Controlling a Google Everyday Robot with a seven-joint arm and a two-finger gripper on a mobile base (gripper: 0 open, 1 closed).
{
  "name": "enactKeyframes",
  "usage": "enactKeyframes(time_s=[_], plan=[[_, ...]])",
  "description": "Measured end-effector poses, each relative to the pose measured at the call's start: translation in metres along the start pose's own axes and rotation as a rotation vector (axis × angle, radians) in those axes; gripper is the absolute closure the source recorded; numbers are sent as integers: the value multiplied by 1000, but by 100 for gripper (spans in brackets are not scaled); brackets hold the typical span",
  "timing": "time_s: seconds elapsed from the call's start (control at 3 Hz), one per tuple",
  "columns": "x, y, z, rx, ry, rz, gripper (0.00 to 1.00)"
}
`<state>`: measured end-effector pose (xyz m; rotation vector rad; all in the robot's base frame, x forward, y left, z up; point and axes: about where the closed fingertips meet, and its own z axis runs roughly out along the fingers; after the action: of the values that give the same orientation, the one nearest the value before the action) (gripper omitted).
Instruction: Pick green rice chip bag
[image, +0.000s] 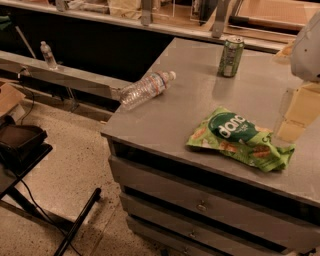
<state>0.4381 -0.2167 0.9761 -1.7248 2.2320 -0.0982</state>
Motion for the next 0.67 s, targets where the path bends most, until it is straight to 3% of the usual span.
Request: enactKeyframes(time_s=[0.33, 0.67], plan=[[0, 0, 0, 0, 0, 0, 0], [4, -1, 26, -38, 31, 33, 0]])
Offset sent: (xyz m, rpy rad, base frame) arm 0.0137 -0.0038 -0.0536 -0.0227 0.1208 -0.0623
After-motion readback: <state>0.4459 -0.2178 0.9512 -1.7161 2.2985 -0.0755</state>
